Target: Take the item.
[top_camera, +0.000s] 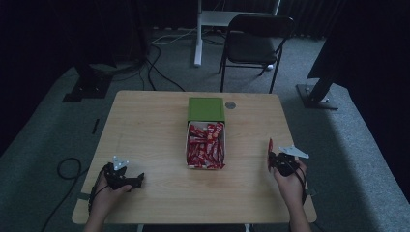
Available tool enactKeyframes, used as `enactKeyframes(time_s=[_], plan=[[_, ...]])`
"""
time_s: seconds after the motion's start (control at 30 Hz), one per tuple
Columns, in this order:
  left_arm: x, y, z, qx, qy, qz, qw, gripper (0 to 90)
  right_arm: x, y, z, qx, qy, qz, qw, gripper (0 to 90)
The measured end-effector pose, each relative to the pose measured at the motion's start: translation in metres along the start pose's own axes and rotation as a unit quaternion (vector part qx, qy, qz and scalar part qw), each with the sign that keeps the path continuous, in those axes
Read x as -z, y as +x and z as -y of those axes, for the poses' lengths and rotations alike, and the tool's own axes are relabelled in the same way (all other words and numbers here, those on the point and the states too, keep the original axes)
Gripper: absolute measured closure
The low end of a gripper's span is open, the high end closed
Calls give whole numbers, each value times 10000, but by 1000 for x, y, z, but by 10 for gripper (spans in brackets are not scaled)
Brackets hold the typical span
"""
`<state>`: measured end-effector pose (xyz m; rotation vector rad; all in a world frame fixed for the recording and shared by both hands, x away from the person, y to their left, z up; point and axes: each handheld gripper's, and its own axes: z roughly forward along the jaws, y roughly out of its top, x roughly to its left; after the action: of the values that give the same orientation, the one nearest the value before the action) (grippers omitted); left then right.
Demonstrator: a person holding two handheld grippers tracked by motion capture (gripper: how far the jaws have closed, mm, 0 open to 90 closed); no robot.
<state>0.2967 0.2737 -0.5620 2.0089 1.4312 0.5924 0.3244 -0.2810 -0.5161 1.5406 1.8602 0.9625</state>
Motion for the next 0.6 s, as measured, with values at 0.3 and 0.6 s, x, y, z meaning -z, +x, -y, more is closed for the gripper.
enactKeyframes(time_s=[0.3,0.6], plan=[[0,0,0,-1,0,0,10000,23,-6,-4,8,-33,105,30,9999,886],[0,0,0,0,-1,1,10000,23,-12,-6,16,-48,225,54,9997,886]])
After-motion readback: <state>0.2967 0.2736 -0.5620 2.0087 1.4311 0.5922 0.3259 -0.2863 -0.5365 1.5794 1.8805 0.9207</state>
